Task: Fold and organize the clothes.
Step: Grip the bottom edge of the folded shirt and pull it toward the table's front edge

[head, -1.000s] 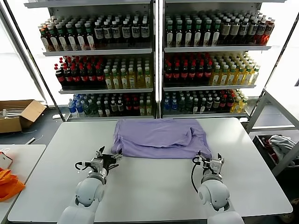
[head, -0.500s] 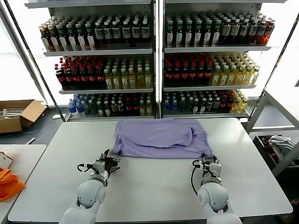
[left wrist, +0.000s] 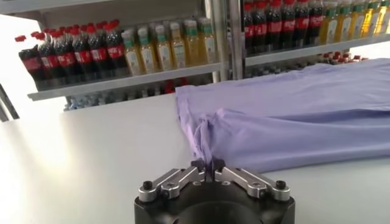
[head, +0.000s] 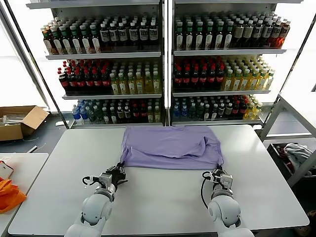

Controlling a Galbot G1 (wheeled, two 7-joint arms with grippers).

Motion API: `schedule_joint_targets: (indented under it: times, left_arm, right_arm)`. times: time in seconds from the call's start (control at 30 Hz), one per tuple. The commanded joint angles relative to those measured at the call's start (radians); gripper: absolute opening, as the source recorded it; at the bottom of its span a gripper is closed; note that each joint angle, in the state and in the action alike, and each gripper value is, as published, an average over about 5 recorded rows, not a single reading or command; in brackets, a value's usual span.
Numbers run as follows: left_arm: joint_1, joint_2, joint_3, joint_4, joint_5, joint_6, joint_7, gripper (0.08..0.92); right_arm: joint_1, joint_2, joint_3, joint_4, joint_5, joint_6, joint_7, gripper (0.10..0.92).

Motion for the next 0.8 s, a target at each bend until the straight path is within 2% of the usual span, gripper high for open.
schedule_joint_targets:
  times: [0.03,0.3,0.57,0.7,0.8]
  left_arm:
    - [0.064,0.003,-0.01,-0.083,0.03,-0.01,0.0,0.102]
    - [0.228,0.045,-0.057,-0.314,0.044,-0.004,-0.033,0.086]
    - [0.512,0.102,-0.185,-0.553,0.012,0.001,-0.041,0.086]
    - [0.658,0.085,-0.22,-0.594,0.022,-0.043,-0.04,0.086]
    - [0.712,0.057,-0.209,-0.576,0.06,-0.081,-0.042,0.086]
  right_arm:
    - [-0.023,0.003,-0.002,0.046,-0.003,-0.004,0.006,0.108]
    - [-0.159,0.006,-0.023,0.307,-0.045,-0.034,0.048,0.108]
    - [-0.455,-0.026,-0.029,0.527,-0.129,-0.034,0.075,0.108]
    - [-0.571,-0.042,-0.023,0.574,-0.148,-0.02,0.074,0.108]
    - [-0.605,-0.032,-0.03,0.561,-0.182,-0.005,0.08,0.108]
